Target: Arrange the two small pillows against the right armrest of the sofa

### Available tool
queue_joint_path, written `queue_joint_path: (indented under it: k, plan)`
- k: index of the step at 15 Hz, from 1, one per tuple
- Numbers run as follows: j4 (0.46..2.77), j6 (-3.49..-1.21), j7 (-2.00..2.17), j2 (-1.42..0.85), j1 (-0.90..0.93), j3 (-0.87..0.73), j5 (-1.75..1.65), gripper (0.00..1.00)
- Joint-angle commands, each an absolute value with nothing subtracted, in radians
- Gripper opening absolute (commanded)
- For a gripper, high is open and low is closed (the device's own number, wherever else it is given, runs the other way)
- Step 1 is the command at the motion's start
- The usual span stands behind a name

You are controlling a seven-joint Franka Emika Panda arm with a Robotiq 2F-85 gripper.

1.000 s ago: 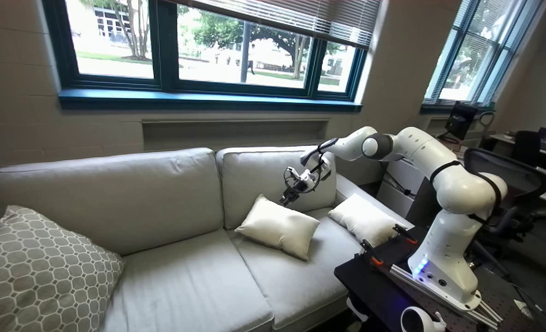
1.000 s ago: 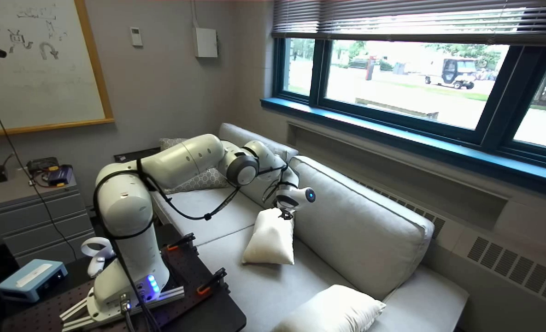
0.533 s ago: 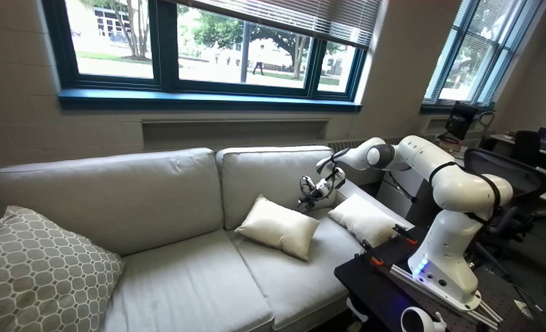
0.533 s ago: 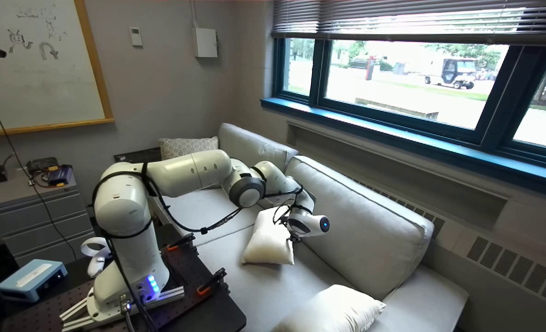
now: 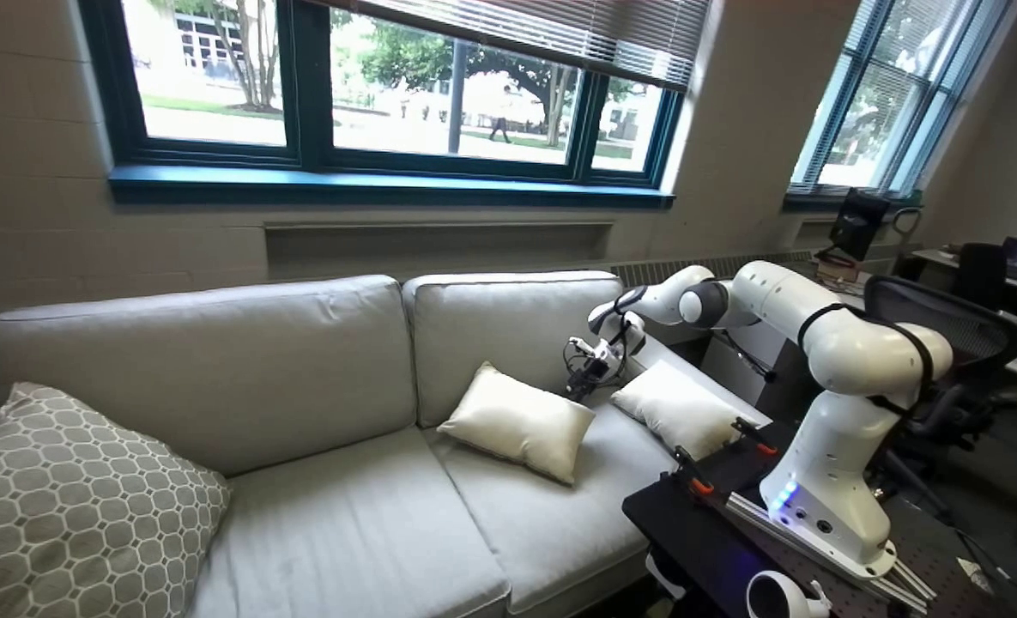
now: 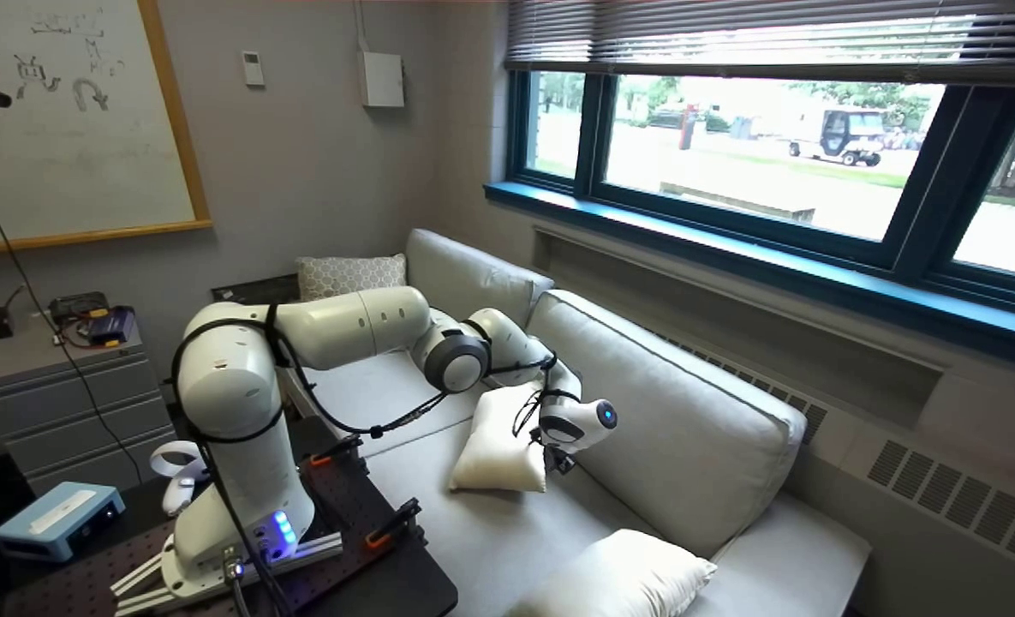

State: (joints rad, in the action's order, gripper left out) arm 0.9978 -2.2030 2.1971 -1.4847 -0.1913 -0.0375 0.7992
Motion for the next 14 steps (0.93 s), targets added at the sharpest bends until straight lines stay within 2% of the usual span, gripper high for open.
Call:
queue_joint_path:
  k: [1,8,14]
  plan:
    - [0.989,-2.275,2.228,-1.485,-0.151,-0.063,0.702,1.0]
    - [0.976,-2.082,2.201,-1.482,-0.207,0.036,0.669,1.0]
    - [0.989,-2.04,2.192,-1.479,-0.212,0.074,0.691,1.0]
